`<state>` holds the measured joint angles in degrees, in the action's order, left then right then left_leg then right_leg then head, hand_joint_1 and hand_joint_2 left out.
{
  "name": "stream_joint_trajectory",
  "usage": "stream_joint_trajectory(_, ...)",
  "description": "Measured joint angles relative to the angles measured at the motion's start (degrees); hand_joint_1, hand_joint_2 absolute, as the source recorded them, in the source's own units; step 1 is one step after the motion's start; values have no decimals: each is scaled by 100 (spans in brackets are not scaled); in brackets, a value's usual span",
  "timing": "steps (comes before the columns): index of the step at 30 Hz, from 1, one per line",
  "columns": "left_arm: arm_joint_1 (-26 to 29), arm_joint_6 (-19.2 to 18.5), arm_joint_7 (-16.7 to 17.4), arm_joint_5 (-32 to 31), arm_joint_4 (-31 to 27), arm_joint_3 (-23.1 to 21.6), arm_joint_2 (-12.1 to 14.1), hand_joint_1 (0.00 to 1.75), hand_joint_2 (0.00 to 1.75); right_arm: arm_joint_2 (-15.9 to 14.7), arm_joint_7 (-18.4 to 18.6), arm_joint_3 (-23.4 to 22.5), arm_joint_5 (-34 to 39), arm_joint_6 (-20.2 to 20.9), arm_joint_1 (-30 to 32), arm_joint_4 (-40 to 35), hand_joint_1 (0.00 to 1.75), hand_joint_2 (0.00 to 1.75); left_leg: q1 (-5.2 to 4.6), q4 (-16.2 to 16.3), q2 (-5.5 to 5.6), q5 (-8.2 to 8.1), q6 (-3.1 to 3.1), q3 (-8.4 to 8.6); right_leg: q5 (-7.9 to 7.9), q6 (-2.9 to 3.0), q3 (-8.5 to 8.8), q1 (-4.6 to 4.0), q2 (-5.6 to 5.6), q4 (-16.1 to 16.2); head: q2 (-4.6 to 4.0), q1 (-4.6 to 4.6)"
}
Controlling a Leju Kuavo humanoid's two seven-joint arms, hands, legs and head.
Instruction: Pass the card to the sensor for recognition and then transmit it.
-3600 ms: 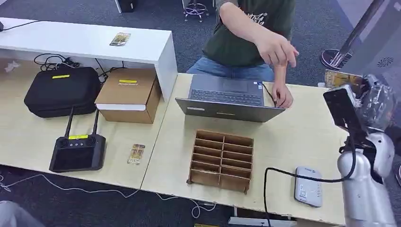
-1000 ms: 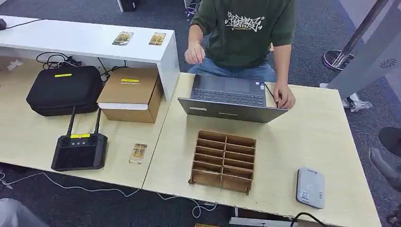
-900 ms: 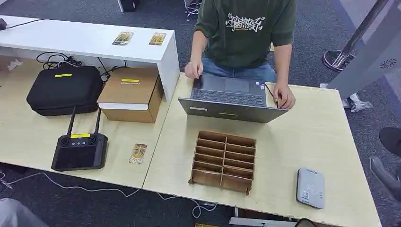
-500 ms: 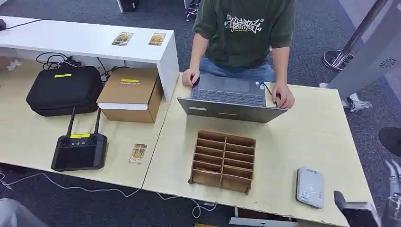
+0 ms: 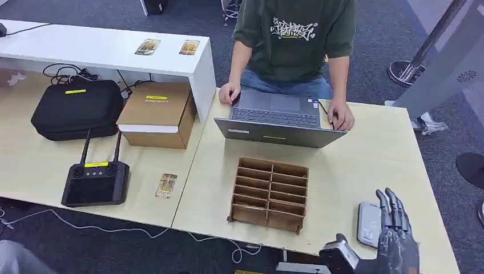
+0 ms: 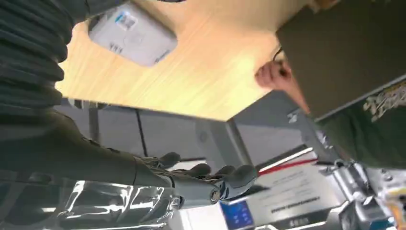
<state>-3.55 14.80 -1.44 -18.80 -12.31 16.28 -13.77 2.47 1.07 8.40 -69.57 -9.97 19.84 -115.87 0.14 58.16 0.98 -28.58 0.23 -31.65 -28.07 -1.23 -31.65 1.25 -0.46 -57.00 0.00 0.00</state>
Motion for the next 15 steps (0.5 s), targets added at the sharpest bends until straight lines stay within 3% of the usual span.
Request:
stream_joint_trajectory(9,-84,-59,142,-138,-26,50,26,0,0,-7,313,1009,0,168,-284,728,0,175,2,0,-2,1,-1,2,0,1,0,-1,2,-1,0,2)
stream_joint_trajectory(15,-111,-66,131,-140,-55,61,26,0,0,-37,330,1372,-148,203,-491,1106,0,175,2,0,-3,1,-1,2,1,2,0,-1,4,-2,0,2)
